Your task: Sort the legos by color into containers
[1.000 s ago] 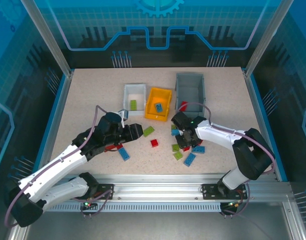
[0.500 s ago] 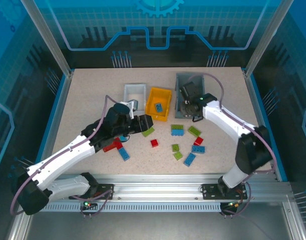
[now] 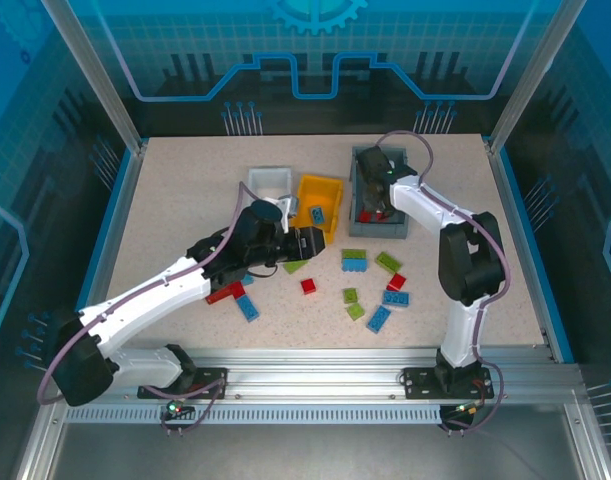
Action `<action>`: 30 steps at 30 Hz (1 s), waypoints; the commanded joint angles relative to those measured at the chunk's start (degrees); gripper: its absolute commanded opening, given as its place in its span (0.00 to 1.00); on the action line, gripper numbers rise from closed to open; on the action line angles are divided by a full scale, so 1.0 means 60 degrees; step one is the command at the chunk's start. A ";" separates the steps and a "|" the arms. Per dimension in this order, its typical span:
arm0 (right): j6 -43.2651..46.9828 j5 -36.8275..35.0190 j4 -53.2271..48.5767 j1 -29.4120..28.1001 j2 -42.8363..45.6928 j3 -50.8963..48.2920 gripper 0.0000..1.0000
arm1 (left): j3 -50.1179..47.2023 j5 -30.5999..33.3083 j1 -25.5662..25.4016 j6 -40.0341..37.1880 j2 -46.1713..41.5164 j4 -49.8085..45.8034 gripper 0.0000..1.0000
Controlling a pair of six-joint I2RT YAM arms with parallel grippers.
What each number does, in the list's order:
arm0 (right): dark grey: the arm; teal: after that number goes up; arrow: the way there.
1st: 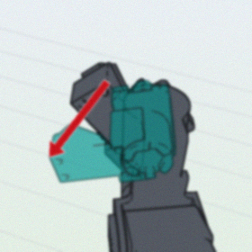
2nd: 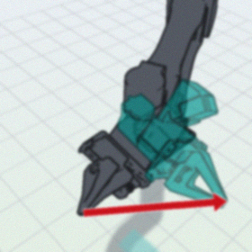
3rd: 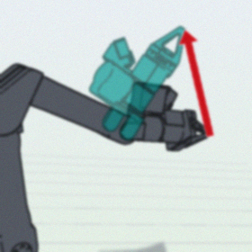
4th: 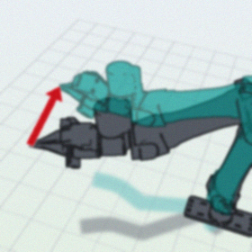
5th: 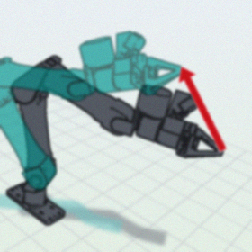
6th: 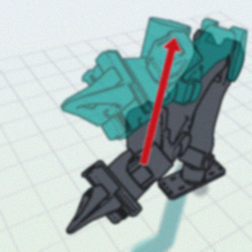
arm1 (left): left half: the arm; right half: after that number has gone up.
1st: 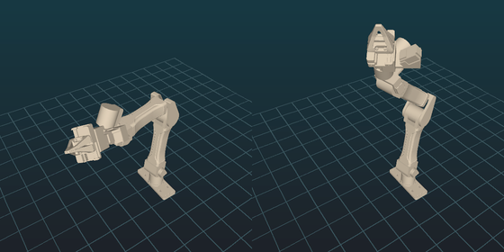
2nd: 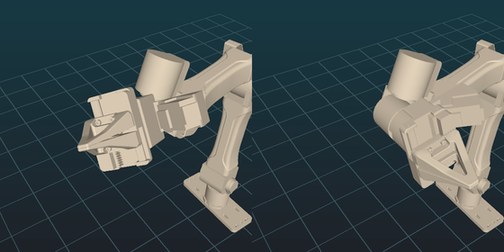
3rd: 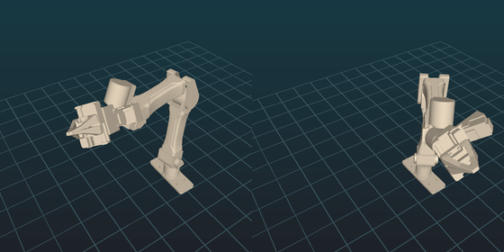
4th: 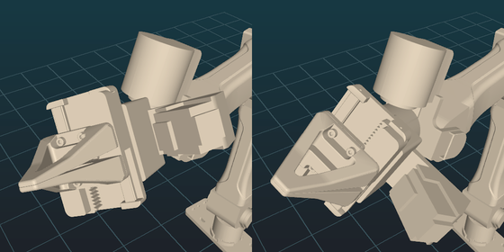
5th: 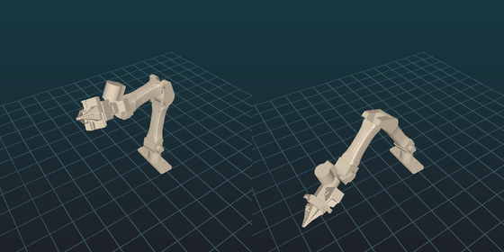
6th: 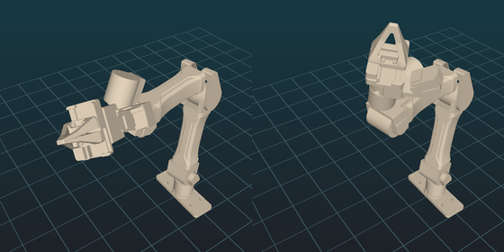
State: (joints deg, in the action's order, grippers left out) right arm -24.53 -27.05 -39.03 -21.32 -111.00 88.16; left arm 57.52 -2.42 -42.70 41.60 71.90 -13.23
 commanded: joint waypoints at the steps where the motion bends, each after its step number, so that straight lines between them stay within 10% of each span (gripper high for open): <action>1: 0.0031 -0.0143 -0.0120 -0.0035 0.0391 0.0166 0.56 | 0.0301 0.0109 -0.0098 -0.0300 0.0216 -0.0401 0.55; 8: 0.0212 0.0120 0.0282 -0.0544 0.2569 -0.0689 0.59 | 0.1121 0.0974 0.0031 -0.0607 0.1315 -0.2622 0.60; 20: -0.0166 0.5194 0.2804 -0.2164 0.9101 -0.6720 0.72 | 0.3273 -0.0229 0.1671 -0.6390 0.5153 -0.5206 0.72; 30: -0.1324 0.5080 0.2520 -0.3077 1.0826 -0.7872 0.76 | 0.3754 0.0034 0.1757 -0.7079 0.6672 -0.5134 0.73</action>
State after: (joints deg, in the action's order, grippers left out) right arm -30.20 2.44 -24.75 -39.07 -46.87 40.80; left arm 78.46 -1.39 -32.45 2.31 110.63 -42.33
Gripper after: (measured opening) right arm 0.763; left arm 0.732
